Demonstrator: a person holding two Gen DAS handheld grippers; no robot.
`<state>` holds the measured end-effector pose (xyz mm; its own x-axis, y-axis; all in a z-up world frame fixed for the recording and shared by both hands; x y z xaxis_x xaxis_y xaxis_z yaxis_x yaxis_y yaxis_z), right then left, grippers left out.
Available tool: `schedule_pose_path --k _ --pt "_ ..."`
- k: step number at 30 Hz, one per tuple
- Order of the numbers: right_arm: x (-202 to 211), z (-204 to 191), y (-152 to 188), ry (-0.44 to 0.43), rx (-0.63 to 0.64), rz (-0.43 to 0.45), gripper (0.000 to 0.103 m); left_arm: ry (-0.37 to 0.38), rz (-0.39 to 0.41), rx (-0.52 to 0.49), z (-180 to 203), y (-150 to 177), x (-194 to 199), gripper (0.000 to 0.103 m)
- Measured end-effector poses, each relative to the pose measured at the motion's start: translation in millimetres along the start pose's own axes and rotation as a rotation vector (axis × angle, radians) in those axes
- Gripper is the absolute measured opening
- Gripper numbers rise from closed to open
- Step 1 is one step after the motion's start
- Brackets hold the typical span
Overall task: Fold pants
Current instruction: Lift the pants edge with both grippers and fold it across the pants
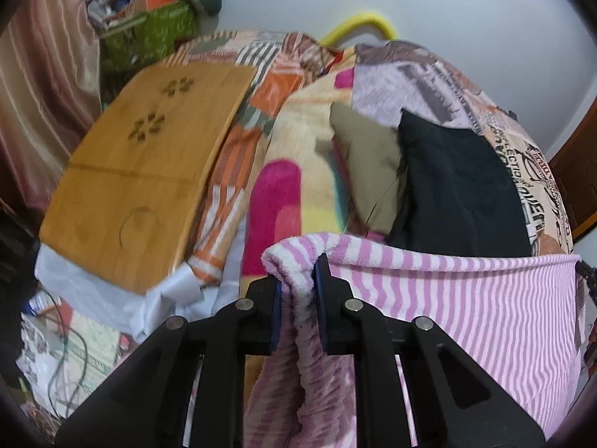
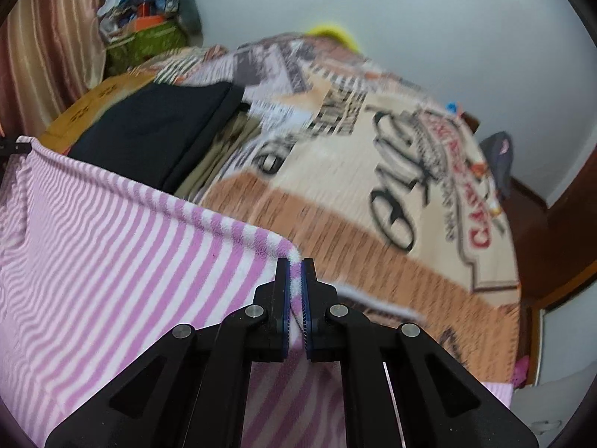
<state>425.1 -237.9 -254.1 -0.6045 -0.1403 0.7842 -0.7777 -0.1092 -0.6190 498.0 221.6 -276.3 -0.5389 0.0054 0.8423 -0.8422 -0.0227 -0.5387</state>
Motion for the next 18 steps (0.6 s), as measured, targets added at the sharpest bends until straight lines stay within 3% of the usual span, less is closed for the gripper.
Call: schedule_pose_path --k 8,18 --pt "65.3 -4.8 5.0 -0.016 -0.023 0.101 0.005 0.019 0.106 -0.057 5.9 13.0 64.6 0.015" --pt "156.8 -28.8 52.3 -0.037 -0.057 0.168 0.005 0.074 0.192 -0.112 0.9 71.9 149.1 0.015"
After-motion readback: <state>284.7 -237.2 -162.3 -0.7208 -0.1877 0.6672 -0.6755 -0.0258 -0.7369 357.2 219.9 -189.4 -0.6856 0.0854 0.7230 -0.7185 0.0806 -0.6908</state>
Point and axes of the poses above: each gripper's, at about its wrist camera, not at the fingertips, and x roughly against the way its jaws point, z to its right, y to its underside, the point moved 2 cm from there along -x, roughly the way its jaws point, and after that the axes turned 8 degrees about -x, right-handed, at the moved point
